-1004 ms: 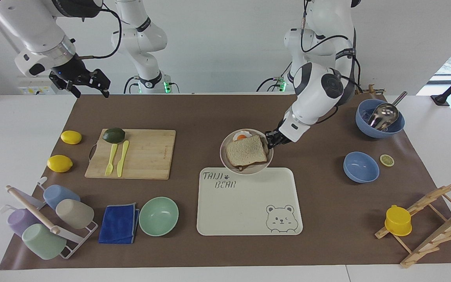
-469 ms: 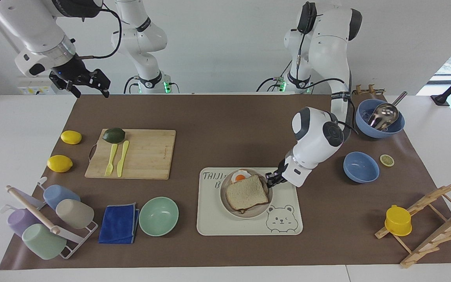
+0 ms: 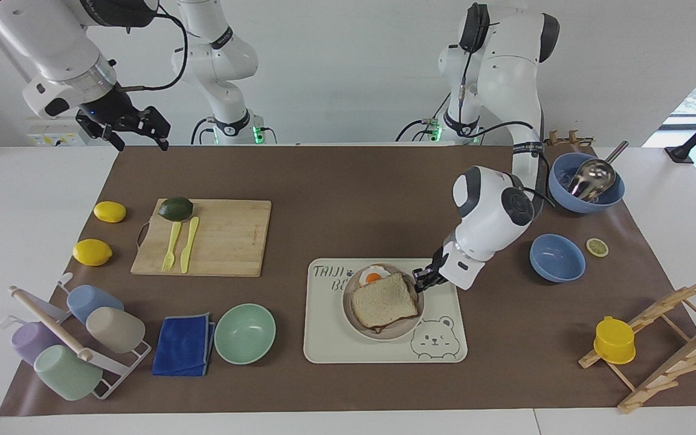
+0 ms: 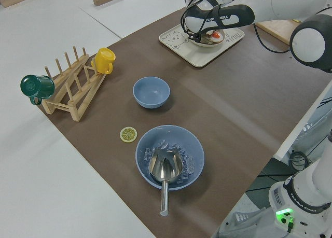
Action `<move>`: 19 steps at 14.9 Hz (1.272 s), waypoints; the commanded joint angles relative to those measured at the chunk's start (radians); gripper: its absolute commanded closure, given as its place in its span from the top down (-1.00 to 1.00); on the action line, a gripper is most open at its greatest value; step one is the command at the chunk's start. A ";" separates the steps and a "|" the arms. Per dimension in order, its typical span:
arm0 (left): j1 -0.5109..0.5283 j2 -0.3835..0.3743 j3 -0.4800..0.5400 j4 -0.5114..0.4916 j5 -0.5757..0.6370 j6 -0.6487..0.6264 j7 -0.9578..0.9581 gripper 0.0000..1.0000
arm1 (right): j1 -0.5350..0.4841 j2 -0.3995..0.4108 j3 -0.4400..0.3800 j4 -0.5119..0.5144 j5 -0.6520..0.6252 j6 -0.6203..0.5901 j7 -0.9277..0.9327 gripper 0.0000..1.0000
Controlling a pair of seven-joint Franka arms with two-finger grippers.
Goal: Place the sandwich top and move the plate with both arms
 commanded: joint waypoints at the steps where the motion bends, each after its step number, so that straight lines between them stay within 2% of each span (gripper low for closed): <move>1: 0.020 -0.012 0.003 0.000 0.013 -0.016 0.015 1.00 | -0.007 -0.019 0.008 -0.017 0.000 -0.004 -0.009 1.00; 3: 0.057 -0.046 0.005 0.016 0.050 -0.081 0.016 1.00 | -0.006 -0.019 0.008 -0.017 0.000 -0.002 -0.009 1.00; 6: 0.124 -0.168 0.008 0.008 0.090 -0.200 0.016 1.00 | -0.007 -0.019 0.008 -0.015 0.001 -0.004 -0.009 1.00; 8: 0.127 -0.243 0.027 0.008 0.189 -0.266 0.018 1.00 | -0.007 -0.019 0.008 -0.017 0.000 -0.002 -0.009 1.00; 12: 0.172 -0.380 0.029 0.008 0.297 -0.383 0.018 1.00 | -0.007 -0.019 0.008 -0.017 0.000 -0.004 -0.009 1.00; 15: 0.172 -0.494 0.028 0.004 0.371 -0.525 0.031 1.00 | -0.007 -0.019 0.008 -0.017 0.001 -0.004 -0.009 1.00; 19: 0.169 -0.604 0.029 0.004 0.374 -0.751 0.137 1.00 | -0.006 -0.019 0.008 -0.015 0.000 -0.004 -0.009 1.00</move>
